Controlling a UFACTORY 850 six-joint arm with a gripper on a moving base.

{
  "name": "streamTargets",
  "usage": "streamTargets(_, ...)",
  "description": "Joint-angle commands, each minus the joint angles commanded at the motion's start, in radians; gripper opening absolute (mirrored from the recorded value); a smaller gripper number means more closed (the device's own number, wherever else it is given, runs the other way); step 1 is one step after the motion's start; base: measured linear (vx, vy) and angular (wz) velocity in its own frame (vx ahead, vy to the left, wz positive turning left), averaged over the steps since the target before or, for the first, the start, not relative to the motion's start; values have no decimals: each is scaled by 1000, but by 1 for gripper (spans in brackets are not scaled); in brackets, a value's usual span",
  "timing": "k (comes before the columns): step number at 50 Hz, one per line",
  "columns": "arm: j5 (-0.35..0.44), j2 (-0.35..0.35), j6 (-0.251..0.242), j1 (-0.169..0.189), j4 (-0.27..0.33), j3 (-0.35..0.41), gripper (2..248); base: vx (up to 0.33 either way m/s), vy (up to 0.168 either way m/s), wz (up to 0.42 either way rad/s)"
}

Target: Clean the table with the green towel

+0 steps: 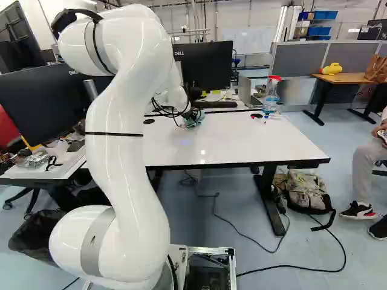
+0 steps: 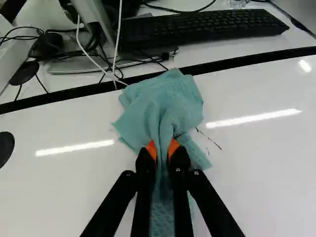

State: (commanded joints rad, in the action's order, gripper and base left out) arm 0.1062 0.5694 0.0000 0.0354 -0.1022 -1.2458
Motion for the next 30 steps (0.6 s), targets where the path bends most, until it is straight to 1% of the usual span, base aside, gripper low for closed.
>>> streamTargets(30,0,-125,0,7,0,166,45,0,0,0)
